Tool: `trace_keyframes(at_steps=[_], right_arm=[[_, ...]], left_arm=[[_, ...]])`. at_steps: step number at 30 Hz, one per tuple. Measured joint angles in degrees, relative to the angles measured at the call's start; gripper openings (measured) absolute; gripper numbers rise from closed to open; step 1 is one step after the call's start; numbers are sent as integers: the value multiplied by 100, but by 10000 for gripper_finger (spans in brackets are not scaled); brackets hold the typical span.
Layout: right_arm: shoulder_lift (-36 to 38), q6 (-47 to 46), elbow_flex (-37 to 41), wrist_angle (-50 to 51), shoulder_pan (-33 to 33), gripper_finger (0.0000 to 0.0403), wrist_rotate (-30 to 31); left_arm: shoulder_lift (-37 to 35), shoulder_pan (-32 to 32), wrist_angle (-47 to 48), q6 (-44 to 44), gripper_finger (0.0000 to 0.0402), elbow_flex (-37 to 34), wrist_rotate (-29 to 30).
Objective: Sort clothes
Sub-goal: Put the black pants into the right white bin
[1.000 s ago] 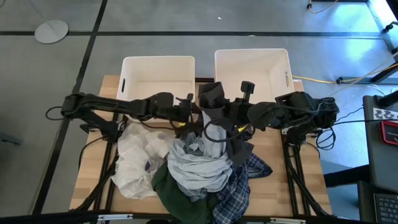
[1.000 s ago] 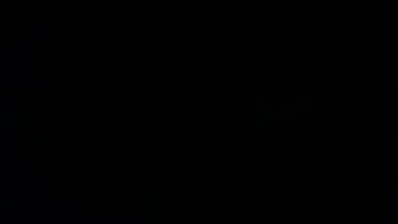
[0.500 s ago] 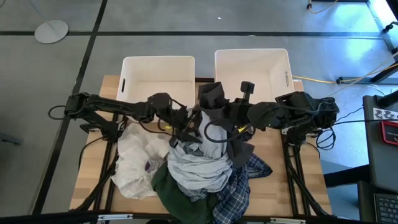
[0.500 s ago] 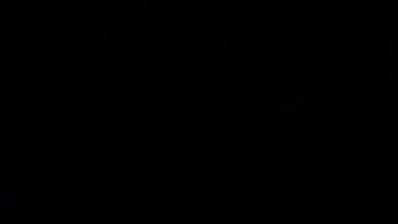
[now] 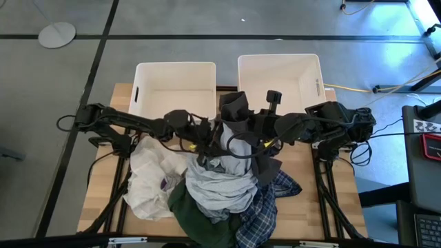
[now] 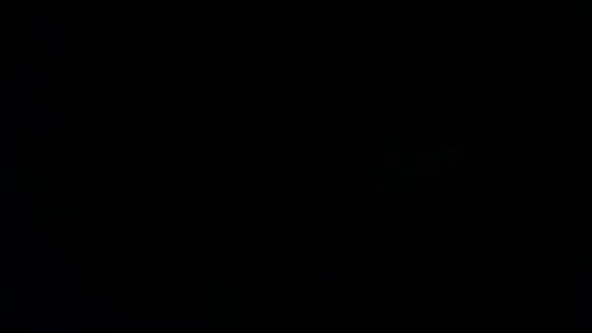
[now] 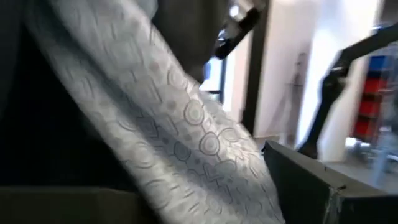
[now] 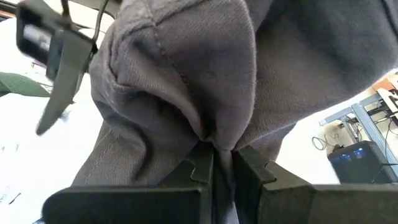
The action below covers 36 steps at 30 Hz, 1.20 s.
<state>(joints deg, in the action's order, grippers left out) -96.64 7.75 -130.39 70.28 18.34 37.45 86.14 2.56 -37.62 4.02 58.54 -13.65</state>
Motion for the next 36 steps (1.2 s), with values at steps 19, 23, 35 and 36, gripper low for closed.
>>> trace_keyframes(at_steps=[19, 23, 35, 36], right_arm=[[-91, -626, 0, -64, -6, 78, -211], [-100, -590, -2, -241, -57, 132, -71], [-98, -821, -2, -51, -148, 137, -528], [-98, -960, -2, 72, -147, 137, -660]], left_arm=[[160, 127, 926, -1047, 10, 3, 649], [160, 184, 1371, -1156, 3, 4, 655], [160, 272, 1837, -1362, 2, 4, 747], [160, 272, 1852, -1366, 2, 2, 751]])
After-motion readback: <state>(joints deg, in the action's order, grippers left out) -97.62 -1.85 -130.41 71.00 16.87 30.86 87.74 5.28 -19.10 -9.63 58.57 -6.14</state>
